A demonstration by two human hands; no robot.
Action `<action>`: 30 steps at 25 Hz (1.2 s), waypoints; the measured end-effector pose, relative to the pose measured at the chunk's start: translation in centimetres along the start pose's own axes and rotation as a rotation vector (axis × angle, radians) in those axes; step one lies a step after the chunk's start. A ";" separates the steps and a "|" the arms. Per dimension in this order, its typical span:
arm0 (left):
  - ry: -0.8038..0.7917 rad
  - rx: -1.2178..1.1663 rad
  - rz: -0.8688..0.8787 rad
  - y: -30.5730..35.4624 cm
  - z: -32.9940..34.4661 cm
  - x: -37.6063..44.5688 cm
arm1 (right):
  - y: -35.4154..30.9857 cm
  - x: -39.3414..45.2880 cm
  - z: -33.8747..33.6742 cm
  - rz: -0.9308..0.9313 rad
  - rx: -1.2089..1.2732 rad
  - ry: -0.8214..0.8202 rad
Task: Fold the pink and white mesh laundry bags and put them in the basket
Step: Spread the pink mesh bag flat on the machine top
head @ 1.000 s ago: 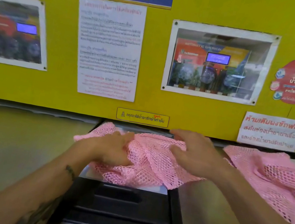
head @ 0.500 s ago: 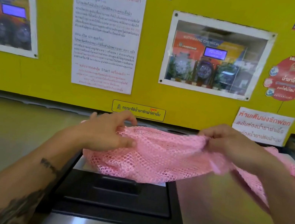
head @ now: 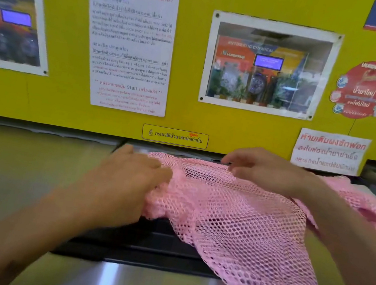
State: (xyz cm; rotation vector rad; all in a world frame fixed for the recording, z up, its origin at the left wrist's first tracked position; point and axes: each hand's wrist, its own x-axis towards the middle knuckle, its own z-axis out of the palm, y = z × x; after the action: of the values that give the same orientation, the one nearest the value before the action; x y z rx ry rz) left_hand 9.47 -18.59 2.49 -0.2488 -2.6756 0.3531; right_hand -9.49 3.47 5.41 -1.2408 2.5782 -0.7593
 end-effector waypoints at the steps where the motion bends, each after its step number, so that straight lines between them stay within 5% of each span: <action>1: -0.049 -0.060 -0.028 0.9 -0.4 -1.1 | -0.1 1.7 1.4 0.007 -0.055 -0.023; 5: -0.251 -0.306 -0.119 2.7 -3.3 -4.4 | 0.3 6.0 4.7 0.035 -0.337 -0.131; 9: -0.388 -0.602 -0.285 2.3 -4.8 -3.8 | 0.5 5.7 4.2 0.252 -0.642 -0.176; 11: -0.355 -0.571 -0.426 0.9 -3.4 -2.8 | 0.1 4.1 3.0 0.369 -0.676 -0.213; 15: -0.546 -0.352 -0.539 -2.3 -0.5 -1.5 | -0.6 2.5 0.9 0.426 -0.746 -0.186; 19: -0.177 -0.169 -0.646 -5.5 0.6 0.6 | 0.8 2.6 2.2 0.206 -0.487 -0.128; 22: -0.010 -0.321 -0.342 -4.2 1.5 3.1 | 0.7 2.4 4.5 0.148 -0.404 -0.215; 24: -0.234 -0.460 -0.251 -2.8 2.6 4.4 | 1.7 3.2 5.0 0.156 -0.451 -0.145; 27: -0.548 -0.383 -0.446 -4.2 4.8 5.0 | 1.9 3.5 4.9 0.189 -0.630 0.107; 29: -0.593 -0.284 -0.545 -5.6 5.1 4.1 | 1.6 2.8 5.4 0.153 -0.548 0.175; 30: -0.578 -0.238 -0.556 -6.4 4.9 3.9 | 1.6 2.4 5.8 0.155 -0.464 0.085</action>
State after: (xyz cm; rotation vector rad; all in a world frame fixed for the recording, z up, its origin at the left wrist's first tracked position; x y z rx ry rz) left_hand 3.15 -24.82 1.56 0.6152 -3.1838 -0.0896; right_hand -9.95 0.27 -0.24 -1.1111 2.9859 -0.1879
